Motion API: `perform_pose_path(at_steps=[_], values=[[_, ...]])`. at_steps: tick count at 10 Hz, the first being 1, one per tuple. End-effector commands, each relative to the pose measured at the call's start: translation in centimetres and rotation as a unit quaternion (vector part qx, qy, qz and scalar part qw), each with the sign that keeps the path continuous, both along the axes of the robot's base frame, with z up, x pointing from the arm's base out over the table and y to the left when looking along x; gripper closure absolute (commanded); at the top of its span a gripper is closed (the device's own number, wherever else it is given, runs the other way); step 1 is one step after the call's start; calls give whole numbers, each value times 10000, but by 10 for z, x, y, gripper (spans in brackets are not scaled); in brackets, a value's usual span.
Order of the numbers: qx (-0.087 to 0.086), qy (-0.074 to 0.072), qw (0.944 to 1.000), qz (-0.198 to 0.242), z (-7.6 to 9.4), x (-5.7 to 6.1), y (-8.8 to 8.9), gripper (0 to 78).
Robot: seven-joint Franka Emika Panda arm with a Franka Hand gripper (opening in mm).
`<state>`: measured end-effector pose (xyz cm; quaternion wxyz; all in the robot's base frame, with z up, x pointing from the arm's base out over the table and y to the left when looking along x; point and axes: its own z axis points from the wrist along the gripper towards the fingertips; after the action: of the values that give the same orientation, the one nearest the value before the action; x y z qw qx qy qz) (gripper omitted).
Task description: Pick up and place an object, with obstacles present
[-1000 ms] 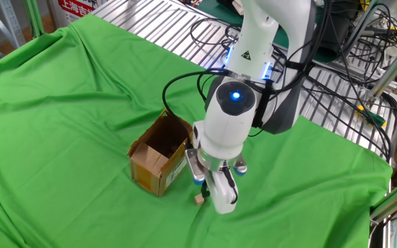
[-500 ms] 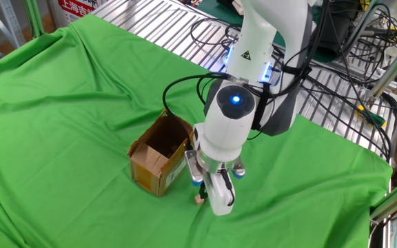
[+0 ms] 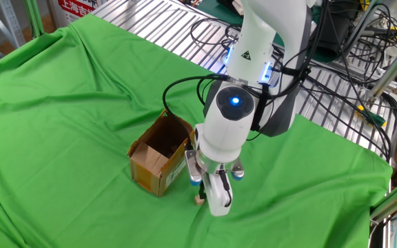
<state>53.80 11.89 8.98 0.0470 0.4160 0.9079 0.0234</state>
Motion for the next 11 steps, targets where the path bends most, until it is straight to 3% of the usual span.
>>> perform_pose_path(at_steps=[1,6,7,11], values=[[-46,-15,10000,-72,-4,1,-1,776],[9,29,9996,-289,-8,3,-1,776],[12,31,9996,-289,-8,3,-1,1],[12,31,9996,-289,-8,3,-1,1]])
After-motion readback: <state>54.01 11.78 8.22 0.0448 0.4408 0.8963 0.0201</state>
